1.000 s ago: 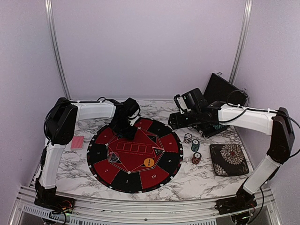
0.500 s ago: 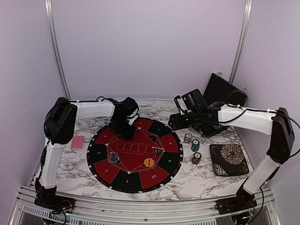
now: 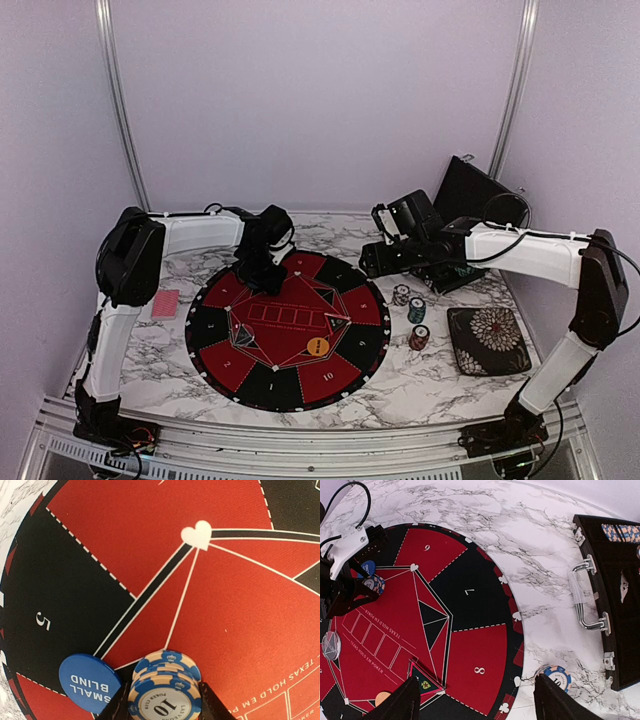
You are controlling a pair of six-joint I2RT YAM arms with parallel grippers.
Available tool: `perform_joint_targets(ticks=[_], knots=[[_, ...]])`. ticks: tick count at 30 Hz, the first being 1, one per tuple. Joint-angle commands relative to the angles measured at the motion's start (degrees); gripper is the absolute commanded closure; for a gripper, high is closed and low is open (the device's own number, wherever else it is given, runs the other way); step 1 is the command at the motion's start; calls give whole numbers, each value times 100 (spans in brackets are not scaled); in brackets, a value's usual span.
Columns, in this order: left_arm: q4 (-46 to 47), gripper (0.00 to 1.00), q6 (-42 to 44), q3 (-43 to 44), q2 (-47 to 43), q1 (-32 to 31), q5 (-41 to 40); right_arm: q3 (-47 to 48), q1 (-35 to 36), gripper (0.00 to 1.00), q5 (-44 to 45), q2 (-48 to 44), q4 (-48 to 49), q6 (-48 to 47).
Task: Distribute texas hold em gaming equipment
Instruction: Move the pile of poker chips to the small blind area.
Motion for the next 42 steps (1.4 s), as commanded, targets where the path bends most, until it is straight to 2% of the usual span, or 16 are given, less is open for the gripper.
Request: perform_joint_targets(ticks=[1,9,17,24,42], knots=[[-206,69,116,151,309,72,-51,38,-21,24,17,58,-43,47],[-236,71,58,383,438,72,150,22,-26,24,64,23,-81,45],[-251,74,58,238,385,72,57,18,-21,24,29,45,-63,63],[-304,63,58,243,365,72,105,13,-21,24,14,52,-57,72],[-476,50,58,270,383,151,202,-22,-21,24,5,53,-31,94]])
